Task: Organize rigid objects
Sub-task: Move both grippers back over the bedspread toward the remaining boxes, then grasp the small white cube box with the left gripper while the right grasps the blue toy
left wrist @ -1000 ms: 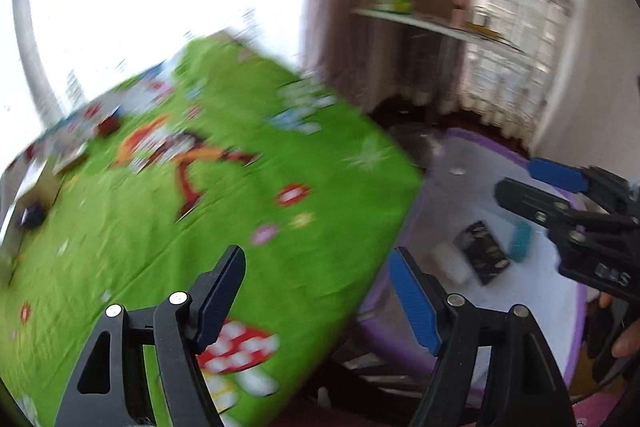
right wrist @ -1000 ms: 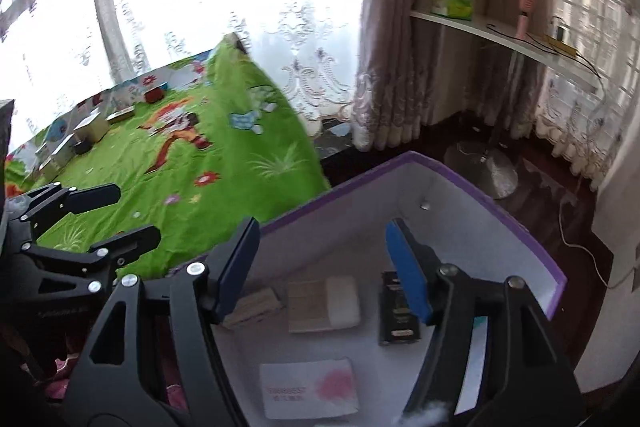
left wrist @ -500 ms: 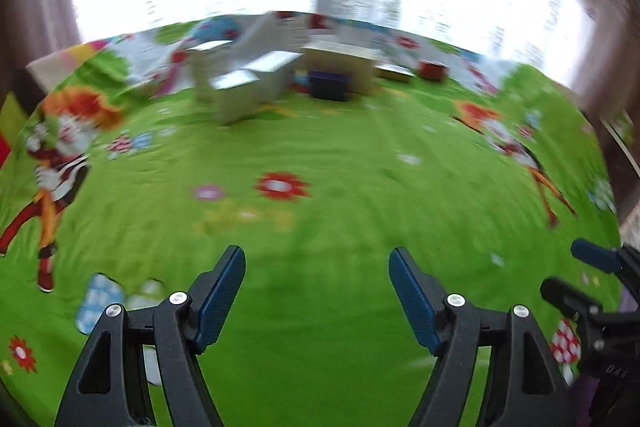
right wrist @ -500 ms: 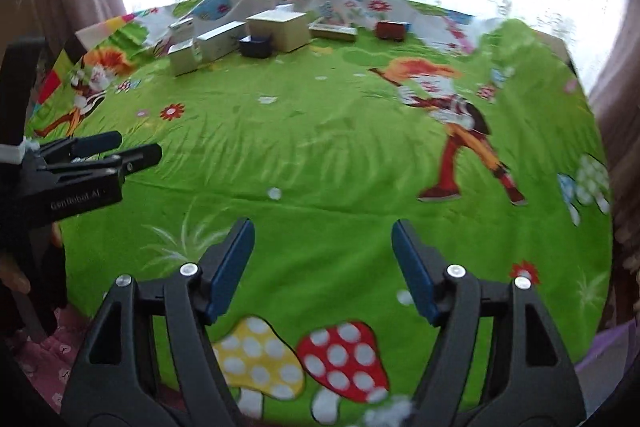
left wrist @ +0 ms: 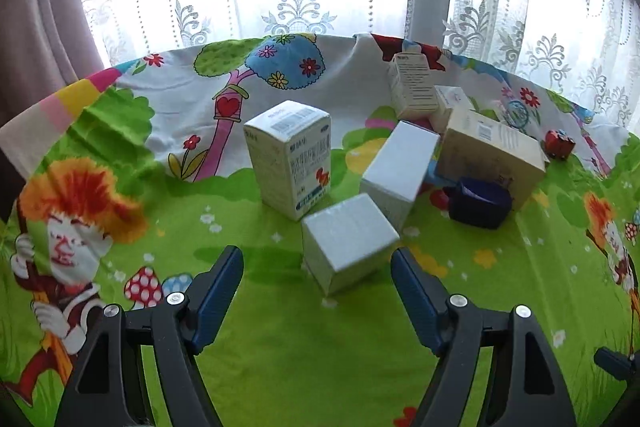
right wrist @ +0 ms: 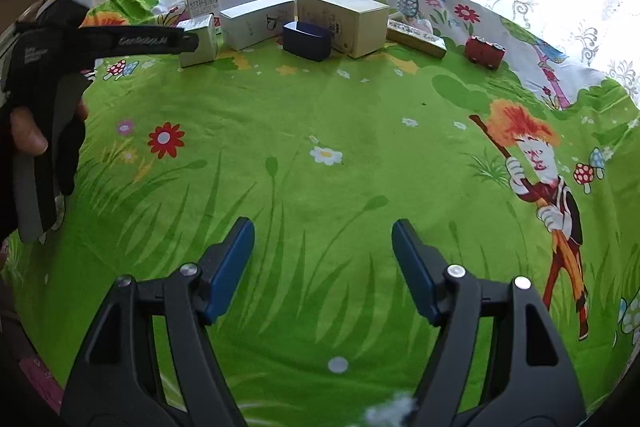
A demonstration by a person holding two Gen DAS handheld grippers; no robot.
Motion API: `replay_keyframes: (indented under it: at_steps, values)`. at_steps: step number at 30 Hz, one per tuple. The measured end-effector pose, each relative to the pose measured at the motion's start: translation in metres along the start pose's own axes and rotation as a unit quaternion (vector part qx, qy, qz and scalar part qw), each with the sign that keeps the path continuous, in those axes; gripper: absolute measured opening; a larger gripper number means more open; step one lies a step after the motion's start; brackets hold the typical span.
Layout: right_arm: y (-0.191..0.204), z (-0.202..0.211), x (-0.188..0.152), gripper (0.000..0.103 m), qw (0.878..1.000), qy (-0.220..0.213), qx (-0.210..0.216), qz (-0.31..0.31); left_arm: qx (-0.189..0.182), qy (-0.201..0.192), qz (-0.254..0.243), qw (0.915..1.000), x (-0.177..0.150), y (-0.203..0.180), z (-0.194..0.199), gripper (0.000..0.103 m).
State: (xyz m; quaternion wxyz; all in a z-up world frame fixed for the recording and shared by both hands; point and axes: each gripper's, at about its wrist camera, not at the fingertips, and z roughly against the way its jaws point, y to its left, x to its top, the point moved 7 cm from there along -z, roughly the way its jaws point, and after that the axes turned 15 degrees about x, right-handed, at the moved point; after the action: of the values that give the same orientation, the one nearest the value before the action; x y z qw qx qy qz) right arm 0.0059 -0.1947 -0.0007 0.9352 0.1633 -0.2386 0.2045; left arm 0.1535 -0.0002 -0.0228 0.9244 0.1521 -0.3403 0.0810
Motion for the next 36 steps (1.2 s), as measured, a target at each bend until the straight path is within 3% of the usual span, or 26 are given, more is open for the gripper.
replay_keyframes:
  at_steps: [4,7,8,14,18,21,23,24,25,27,29,33,36]
  values:
    - [0.002,-0.025,0.023,0.075,1.0,0.004,0.02,0.013,-0.007,0.036,0.001,0.9993,0.002,-0.003,-0.021,0.075]
    - [0.0,-0.044,0.047,0.075,0.999,0.007,0.044,0.021,-0.035,0.038,-0.005,0.9986,-0.015,0.004,-0.019,0.019]
    - [-0.002,-0.05,0.056,0.075,0.999,0.006,0.047,0.025,-0.037,0.039,-0.009,0.9985,-0.022,0.008,-0.015,0.014]
    - [-0.016,-0.087,0.107,0.075,0.996,0.012,0.068,0.049,-0.084,0.029,0.002,0.9961,-0.061,0.044,0.012,0.014]
    - [-0.021,-0.108,0.137,0.076,0.995,0.019,0.077,0.066,-0.119,0.032,0.013,0.9923,-0.067,0.057,0.018,0.016]
    - [-0.022,-0.119,0.151,0.077,0.992,0.021,0.09,0.084,-0.107,0.026,0.002,0.9939,-0.062,0.056,0.015,0.03]
    - [-0.02,-0.122,0.154,0.077,0.99,0.02,0.099,0.097,-0.116,0.024,0.004,0.993,-0.055,0.053,0.012,0.047]
    - [-0.018,-0.121,0.153,0.073,0.989,0.019,0.106,0.102,-0.12,0.022,0.006,0.9925,-0.051,0.05,0.011,0.051]
    - [-0.015,-0.118,0.152,0.054,0.987,0.014,0.117,0.109,-0.123,0.019,0.006,0.9923,-0.046,0.047,0.01,0.055]
    - [-0.013,-0.112,0.146,0.033,0.987,0.008,0.123,0.102,-0.124,0.012,0.005,0.9922,-0.035,0.04,0.007,0.056]
    - [-0.015,-0.103,0.135,0.032,0.988,0.0,0.136,0.077,-0.124,0.011,0.003,0.9922,-0.024,0.032,0.001,0.057]
    - [-0.015,-0.083,0.106,0.032,0.992,-0.012,0.112,0.058,-0.122,0.011,0.0,0.9925,-0.003,0.012,-0.011,0.058]
    - [-0.008,-0.071,0.086,0.032,0.993,-0.016,0.096,0.06,-0.098,0.007,-0.006,0.9951,0.012,-0.002,-0.021,0.058]
